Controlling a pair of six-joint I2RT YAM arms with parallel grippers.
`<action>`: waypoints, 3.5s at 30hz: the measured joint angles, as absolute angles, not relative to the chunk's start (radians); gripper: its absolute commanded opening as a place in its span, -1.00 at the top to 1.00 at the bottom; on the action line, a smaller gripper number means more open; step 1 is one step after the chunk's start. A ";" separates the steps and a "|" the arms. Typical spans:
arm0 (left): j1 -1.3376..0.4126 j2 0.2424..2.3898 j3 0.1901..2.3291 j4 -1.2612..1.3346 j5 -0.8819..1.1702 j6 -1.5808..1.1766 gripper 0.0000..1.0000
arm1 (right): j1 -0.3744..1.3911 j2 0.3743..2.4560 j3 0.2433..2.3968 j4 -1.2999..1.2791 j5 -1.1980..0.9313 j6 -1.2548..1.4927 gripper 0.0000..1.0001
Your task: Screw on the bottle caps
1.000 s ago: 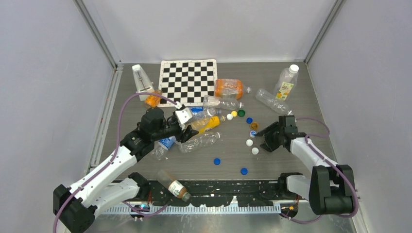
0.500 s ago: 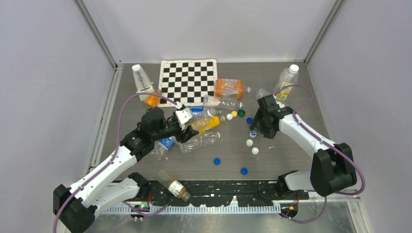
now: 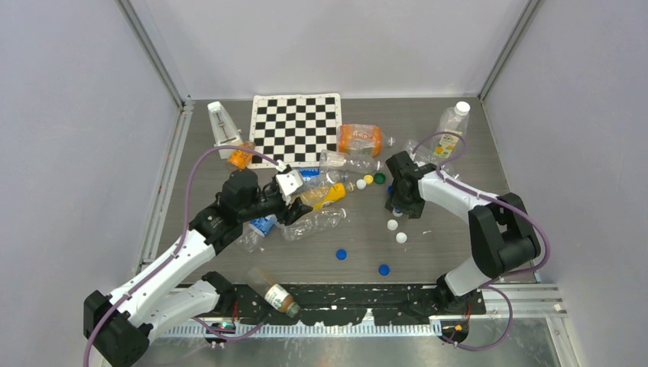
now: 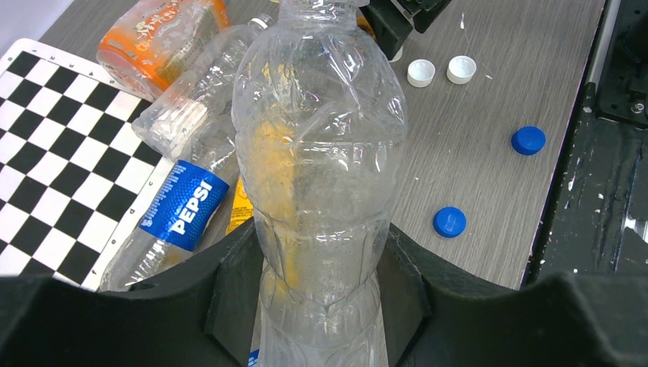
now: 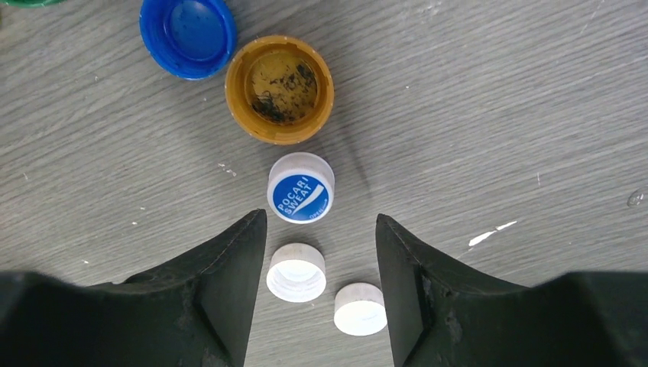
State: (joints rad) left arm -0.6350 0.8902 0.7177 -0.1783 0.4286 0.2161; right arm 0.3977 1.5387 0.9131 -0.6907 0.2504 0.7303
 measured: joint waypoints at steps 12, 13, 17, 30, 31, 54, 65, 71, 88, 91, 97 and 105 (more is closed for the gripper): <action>-0.635 0.890 0.718 -0.178 0.429 0.216 1.00 | 0.397 1.585 0.913 -0.614 0.253 0.727 -0.02; -0.635 0.890 0.718 -0.178 0.429 0.216 1.00 | 0.397 1.587 0.913 -0.610 0.253 0.727 0.00; -0.635 0.890 0.718 -0.178 0.429 0.216 1.00 | 0.397 1.592 0.913 -0.593 0.255 0.727 0.05; -0.635 0.891 0.718 -0.178 0.429 0.216 1.00 | 0.397 1.607 0.913 -0.576 0.260 0.729 0.45; -0.635 0.891 0.718 -0.178 0.429 0.216 1.00 | 0.397 1.605 0.913 -0.576 0.259 0.730 0.49; -0.635 0.929 0.674 -0.018 0.513 0.244 1.00 | 0.397 1.320 1.354 -0.758 -0.313 0.364 0.54; -0.635 0.968 0.654 0.080 0.575 0.281 1.00 | 0.397 1.318 1.405 -0.741 -0.668 0.260 0.52; -0.635 1.002 0.654 0.080 0.587 0.295 1.00 | 0.397 1.317 1.417 -0.734 -0.786 0.236 0.52; -0.635 1.011 0.699 0.078 0.619 0.295 1.00 | 0.426 1.317 1.417 -0.738 -0.841 0.202 0.52; -0.635 1.019 0.701 0.076 0.624 0.295 1.00 | 0.434 1.318 1.417 -0.738 -0.844 0.196 0.53; -0.635 1.021 0.718 0.044 0.638 0.297 1.00 | 0.445 1.321 1.417 -0.742 -0.843 0.178 0.53; -0.635 1.022 0.768 -0.095 0.654 0.324 1.00 | 0.483 1.342 1.442 -0.804 -0.802 0.106 0.55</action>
State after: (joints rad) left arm -0.6346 1.0218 0.7677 -0.0952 0.6540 0.3237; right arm 0.4828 1.3422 1.4422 -0.8043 -0.8017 0.1062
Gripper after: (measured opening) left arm 0.525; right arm 0.396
